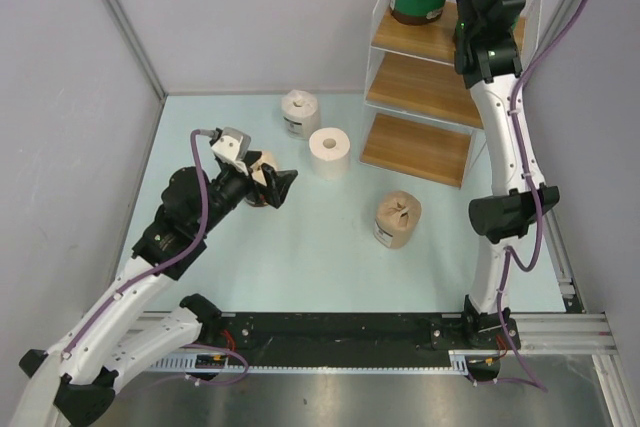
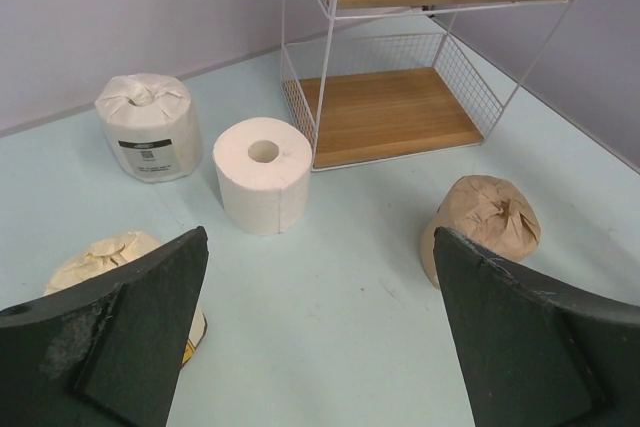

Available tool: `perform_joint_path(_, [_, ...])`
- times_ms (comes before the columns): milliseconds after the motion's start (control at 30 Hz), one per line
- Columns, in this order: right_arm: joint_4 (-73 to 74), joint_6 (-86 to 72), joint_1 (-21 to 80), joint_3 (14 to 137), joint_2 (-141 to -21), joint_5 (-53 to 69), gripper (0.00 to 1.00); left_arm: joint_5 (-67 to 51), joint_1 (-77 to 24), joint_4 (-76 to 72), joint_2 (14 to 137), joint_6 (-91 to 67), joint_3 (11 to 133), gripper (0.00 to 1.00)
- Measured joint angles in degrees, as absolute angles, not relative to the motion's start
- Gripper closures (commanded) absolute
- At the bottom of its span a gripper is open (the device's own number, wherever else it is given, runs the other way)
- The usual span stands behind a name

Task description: Place and organize the paper towels onto the shelf

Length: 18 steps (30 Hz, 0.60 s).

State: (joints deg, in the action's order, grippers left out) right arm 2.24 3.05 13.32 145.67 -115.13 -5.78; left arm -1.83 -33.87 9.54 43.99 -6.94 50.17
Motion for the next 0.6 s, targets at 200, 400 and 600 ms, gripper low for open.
perform_joint_path(200, [1.41, 4.23, 13.91, 145.64, -117.30, -7.01, 0.19, -1.74, -33.87, 9.50, 43.99, -6.52, 49.67, 0.00])
perform_joint_path(400, [1.28, 5.82, 14.17, 145.51, -117.78, -8.67, 0.21, -1.69, -33.87, 9.54, 43.97, -6.04, 49.41, 0.00])
perform_joint_path(600, [0.10, 7.66, 14.52, 144.94, -117.78, -10.66, 0.27, -1.69, -33.85, 9.56, 43.97, -5.93, 49.41, 0.00])
